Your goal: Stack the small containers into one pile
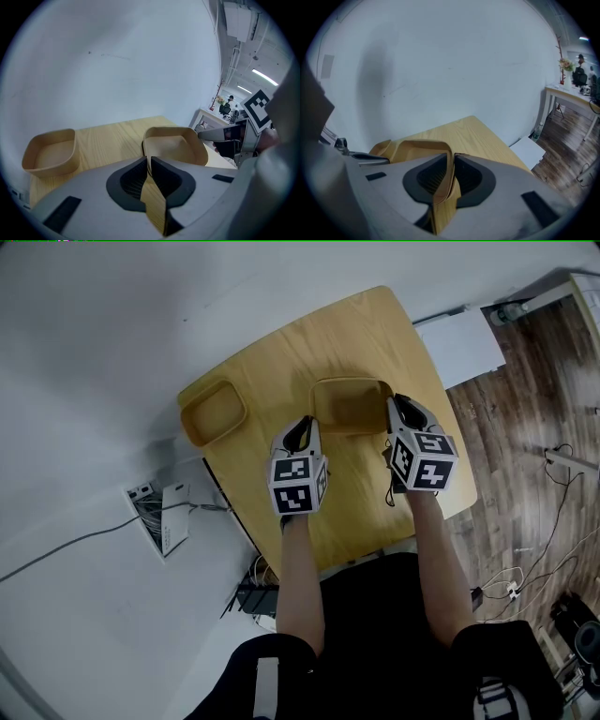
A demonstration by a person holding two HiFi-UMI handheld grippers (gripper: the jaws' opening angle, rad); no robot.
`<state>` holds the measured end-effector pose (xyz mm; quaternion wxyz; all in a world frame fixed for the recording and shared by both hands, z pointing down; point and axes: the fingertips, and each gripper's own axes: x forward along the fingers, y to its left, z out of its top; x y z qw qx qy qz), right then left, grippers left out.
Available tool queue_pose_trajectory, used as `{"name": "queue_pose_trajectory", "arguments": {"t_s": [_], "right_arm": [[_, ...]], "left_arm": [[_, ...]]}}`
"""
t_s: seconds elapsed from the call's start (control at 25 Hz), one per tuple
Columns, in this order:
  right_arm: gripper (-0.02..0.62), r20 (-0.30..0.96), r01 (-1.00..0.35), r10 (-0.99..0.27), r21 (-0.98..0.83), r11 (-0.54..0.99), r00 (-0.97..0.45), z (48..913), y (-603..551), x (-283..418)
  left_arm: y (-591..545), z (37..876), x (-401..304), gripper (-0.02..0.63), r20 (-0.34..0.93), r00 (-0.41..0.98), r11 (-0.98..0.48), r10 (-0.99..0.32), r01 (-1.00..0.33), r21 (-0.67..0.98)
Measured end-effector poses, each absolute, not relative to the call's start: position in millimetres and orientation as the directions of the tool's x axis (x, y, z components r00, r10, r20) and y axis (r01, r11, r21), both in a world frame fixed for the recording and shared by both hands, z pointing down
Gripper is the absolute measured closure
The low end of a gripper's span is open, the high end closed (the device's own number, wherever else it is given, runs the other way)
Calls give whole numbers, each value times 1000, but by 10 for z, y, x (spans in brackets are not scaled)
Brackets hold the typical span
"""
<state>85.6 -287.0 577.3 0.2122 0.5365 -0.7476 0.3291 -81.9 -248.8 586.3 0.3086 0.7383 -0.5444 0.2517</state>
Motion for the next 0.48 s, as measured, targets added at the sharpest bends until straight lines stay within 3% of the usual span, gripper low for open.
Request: {"name": "queue_pose_trajectory", "arguments": {"t_s": [0.12,0.48], "right_arm": [[538,676,-944,-660,-261,202,-328,5824,-2890,876],[499,686,-942,-647,-276,192,-333,5950,-2899,901]], "left_arm": [[-2494,5935,-817,509,719,280,-213,-635,-959,186],[-2548,6035,-827,509,720,276,-180,-636,-961,209]]}}
